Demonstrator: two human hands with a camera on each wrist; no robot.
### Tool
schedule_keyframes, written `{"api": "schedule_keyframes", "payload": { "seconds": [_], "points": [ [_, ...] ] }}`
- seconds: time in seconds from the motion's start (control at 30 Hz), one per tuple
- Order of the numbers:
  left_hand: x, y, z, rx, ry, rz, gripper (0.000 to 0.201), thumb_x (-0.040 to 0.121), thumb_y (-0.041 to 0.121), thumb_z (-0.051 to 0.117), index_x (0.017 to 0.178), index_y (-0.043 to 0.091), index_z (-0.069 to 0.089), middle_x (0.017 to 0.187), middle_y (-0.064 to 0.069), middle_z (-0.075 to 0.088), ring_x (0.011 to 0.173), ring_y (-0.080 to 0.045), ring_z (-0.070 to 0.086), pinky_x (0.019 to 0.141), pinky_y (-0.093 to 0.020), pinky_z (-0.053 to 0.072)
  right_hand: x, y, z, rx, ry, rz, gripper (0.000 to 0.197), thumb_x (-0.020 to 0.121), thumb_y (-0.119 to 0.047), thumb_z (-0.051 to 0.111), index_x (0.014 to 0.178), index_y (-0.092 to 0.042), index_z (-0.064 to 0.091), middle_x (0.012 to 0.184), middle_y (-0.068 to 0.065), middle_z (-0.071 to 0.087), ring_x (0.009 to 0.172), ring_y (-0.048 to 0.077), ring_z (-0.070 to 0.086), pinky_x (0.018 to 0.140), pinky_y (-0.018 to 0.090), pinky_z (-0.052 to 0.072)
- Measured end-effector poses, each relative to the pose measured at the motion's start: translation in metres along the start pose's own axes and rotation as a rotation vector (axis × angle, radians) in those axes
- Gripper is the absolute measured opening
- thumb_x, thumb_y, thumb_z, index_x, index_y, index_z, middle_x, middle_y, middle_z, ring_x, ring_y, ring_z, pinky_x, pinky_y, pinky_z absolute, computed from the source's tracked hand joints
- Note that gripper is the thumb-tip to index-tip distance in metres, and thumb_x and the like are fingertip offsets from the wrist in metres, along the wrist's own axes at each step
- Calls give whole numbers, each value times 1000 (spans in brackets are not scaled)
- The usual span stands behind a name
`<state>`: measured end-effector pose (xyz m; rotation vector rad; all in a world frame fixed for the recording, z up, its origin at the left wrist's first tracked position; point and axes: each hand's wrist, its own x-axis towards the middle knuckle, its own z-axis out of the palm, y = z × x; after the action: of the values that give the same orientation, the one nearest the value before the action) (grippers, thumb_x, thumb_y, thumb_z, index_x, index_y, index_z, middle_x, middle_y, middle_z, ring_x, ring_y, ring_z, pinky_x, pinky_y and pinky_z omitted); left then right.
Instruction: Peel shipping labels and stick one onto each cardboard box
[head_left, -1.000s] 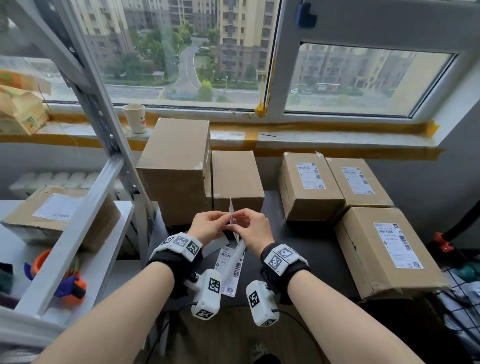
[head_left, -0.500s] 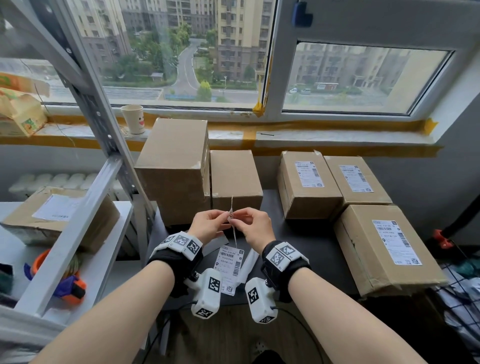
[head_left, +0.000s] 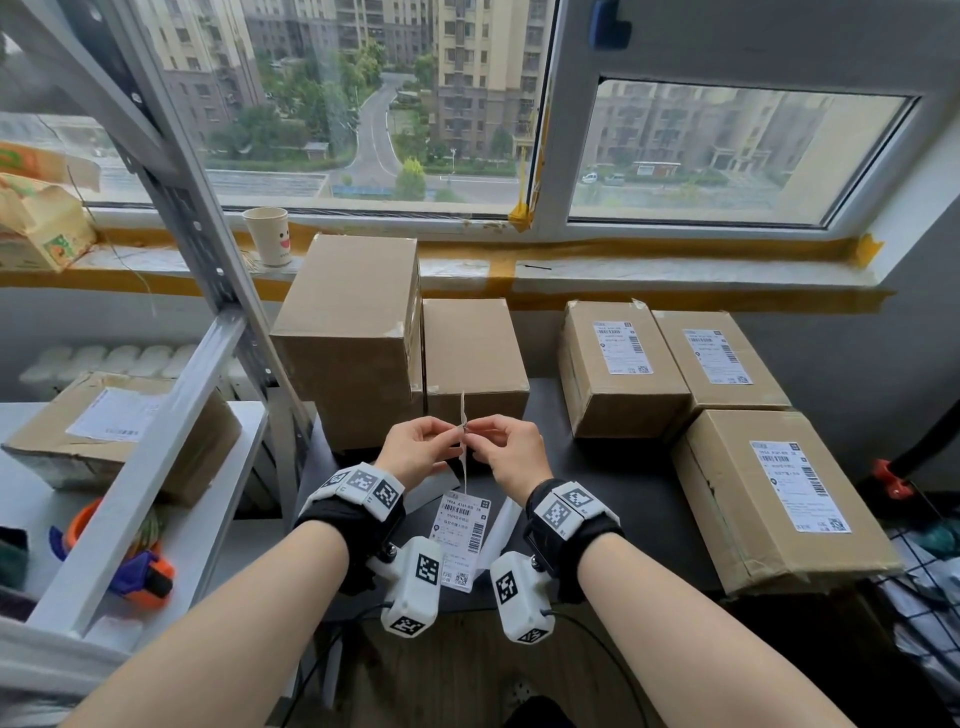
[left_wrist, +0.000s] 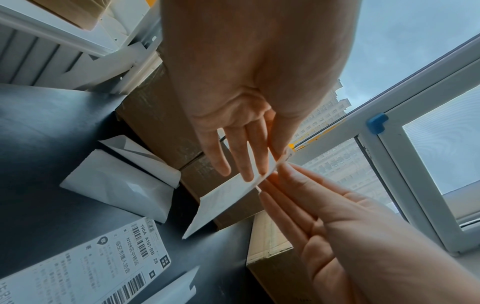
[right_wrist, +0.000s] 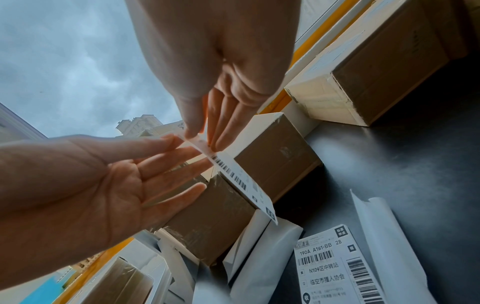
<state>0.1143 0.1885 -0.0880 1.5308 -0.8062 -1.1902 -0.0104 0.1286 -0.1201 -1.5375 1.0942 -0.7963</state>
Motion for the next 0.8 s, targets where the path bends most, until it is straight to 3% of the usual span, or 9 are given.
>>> {"api": "schedule_keyframes", "payload": {
  "seconds": [0.1, 0.2, 0.33, 0.43, 0.57, 0.7, 0.8],
  "points": [
    [0, -1, -1, 1, 4, 2, 8, 88, 15, 61, 81, 12, 63, 83, -5, 66, 78, -14, 65, 66, -18, 49, 0, -1, 0, 8, -12, 1, 12, 82, -13, 71, 94, -12, 72, 94, 9, 73, 91, 19, 70, 88, 40, 56],
    [0, -2, -3, 34, 15, 10, 8, 88, 16, 62, 81, 12, 64, 83, -6, 66, 76, -11, 65, 68, -22, 48, 0, -1, 1, 7, -28, 10, 12, 82, -14, 70, 95, -11, 72, 94, 10, 74, 91, 19, 70, 88, 40, 56],
    [1, -3, -6, 117, 63, 51, 7, 86, 13, 65, 80, 11, 65, 75, -3, 66, 57, 4, 64, 64, -20, 49, -2, -2, 3, 4, -60, 14, 15, 82, -21, 71, 94, -14, 73, 93, 9, 74, 91, 19, 70, 87, 39, 57],
    [2, -3, -8, 204, 81, 78, 7, 85, 12, 66, 79, 10, 67, 72, -3, 65, 60, -2, 61, 60, -14, 48, -3, -5, 6, 32, -64, 39, 17, 81, -26, 72, 93, -14, 73, 93, 10, 74, 91, 23, 70, 86, 40, 57],
    [-1, -4, -11, 267, 135, 84, 7, 80, 14, 71, 76, 9, 69, 65, 1, 64, 59, -5, 56, 57, -13, 44, -6, -8, 7, 81, -63, 50, 4, 86, -14, 66, 85, -11, 69, 91, 16, 71, 88, 25, 68, 83, 37, 58],
    [-3, -11, -17, 241, 193, 50, 8, 75, 3, 72, 71, 9, 68, 64, -4, 65, 57, -8, 58, 53, -12, 48, -8, -2, 8, 24, -55, 67, 10, 88, -15, 64, 80, -18, 68, 87, 11, 70, 87, 25, 69, 83, 38, 58],
    [-4, -22, -20, 206, 193, 11, 16, 73, 2, 72, 88, 6, 72, 75, -11, 70, 66, -15, 64, 69, -23, 54, -12, 5, 10, -5, -59, 93, 9, 89, -16, 63, 81, -18, 68, 86, 10, 70, 84, 23, 68, 81, 36, 58]
  ]
}}
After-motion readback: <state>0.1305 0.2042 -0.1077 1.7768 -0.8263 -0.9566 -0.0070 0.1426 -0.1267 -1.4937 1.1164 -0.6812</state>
